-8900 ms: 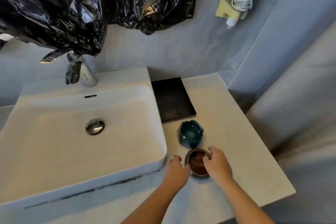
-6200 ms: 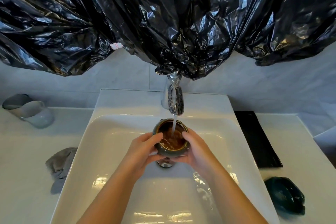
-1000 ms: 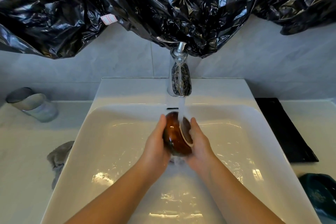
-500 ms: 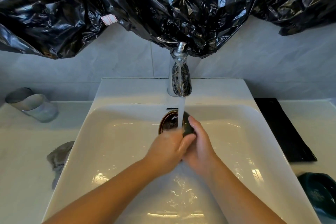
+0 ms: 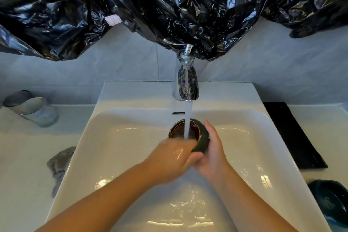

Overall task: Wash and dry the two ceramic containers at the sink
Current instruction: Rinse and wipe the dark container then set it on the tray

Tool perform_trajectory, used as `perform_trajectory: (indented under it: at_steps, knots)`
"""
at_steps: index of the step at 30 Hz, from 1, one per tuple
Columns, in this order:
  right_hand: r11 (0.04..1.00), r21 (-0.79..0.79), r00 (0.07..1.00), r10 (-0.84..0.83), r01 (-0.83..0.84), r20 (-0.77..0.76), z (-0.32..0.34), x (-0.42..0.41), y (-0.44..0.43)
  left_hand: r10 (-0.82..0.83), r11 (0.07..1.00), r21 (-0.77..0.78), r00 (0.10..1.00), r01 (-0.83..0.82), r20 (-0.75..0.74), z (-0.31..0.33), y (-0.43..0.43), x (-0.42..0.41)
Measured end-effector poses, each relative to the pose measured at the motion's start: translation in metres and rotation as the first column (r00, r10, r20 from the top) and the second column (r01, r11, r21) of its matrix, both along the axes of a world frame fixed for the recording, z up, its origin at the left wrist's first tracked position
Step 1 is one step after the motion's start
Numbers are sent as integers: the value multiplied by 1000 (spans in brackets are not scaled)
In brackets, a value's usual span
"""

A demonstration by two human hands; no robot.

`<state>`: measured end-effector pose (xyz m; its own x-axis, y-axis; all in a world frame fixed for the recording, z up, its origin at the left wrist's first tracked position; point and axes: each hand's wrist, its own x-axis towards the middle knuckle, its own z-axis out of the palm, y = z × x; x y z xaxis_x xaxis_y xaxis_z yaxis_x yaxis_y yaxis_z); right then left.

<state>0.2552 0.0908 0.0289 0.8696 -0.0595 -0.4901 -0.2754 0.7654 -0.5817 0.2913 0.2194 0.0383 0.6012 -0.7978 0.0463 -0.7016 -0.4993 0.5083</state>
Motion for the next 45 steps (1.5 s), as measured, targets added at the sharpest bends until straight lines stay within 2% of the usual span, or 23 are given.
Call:
perform_trajectory:
  at_steps: [2,3,5,7,8,11,12,13,15,17,21,22,25,28,30,32,36,39,40,42,43,44,45]
  knots:
    - [998,-46,999,-35,36,33,-5,0,5,70,980,-164,962,-116,-262,1,-11,-9]
    - [997,-56,998,-44,47,54,-6,0,5,57,972,-198,944,-127,-325,2,-13,-11]
    - [999,-32,998,-37,39,60,-5,-1,2,-30,988,-152,980,0,-198,1,-7,-7]
    - [999,33,1000,-11,11,27,-6,0,-2,-97,995,11,989,96,113,2,6,3]
    - [999,40,1000,3,-3,13,-5,-1,-1,-102,994,43,983,96,154,0,8,6]
    - [999,23,999,-28,27,23,-11,0,4,13,985,-169,989,-38,-148,6,-8,-7]
    - [998,37,998,-45,44,44,-11,0,6,11,973,-221,977,-59,-213,4,-13,-8]
    - [998,48,997,-50,47,63,-8,-1,5,-26,975,-221,978,-20,-205,1,-13,-8]
    - [995,97,995,-34,25,92,-4,0,2,-136,986,-90,990,138,27,0,-3,-1]
    - [991,131,998,-12,4,63,-3,1,1,-201,980,57,946,193,256,1,7,11]
    - [997,68,999,47,-48,28,-2,0,7,-143,989,75,968,130,204,3,8,12]
    - [997,64,998,43,-46,47,-2,-1,5,-161,985,94,955,142,249,0,12,13]
    - [992,118,997,24,-33,69,2,0,-3,-234,956,269,853,115,466,-8,30,20]
    - [994,91,997,56,-60,46,-1,-1,1,-290,914,400,791,63,539,-7,32,19]
    - [996,57,997,60,-63,48,-2,-1,6,-325,897,441,718,27,616,-3,28,18]
    - [997,62,997,37,-42,68,-4,-1,9,-331,902,430,690,32,644,2,27,18]
    - [1000,-8,996,16,-16,87,-8,-1,10,-326,901,428,760,69,562,8,19,15]
    - [1000,-24,995,-16,18,97,-9,-2,7,-180,975,165,963,148,199,17,9,13]
    - [999,-2,994,-33,34,107,-10,-3,6,-122,992,44,992,122,11,21,4,10]
    - [999,23,991,-51,49,123,-9,-4,4,-77,983,-180,963,30,-260,24,-2,3]
    - [999,17,991,-50,48,124,-8,-4,3,-100,971,-237,960,37,-262,23,0,0]
    - [999,12,992,-45,44,117,-8,-3,1,-139,969,-223,982,108,-127,17,3,1]
    - [999,20,994,-39,37,100,-8,-2,0,-188,970,-141,978,199,92,12,8,7]
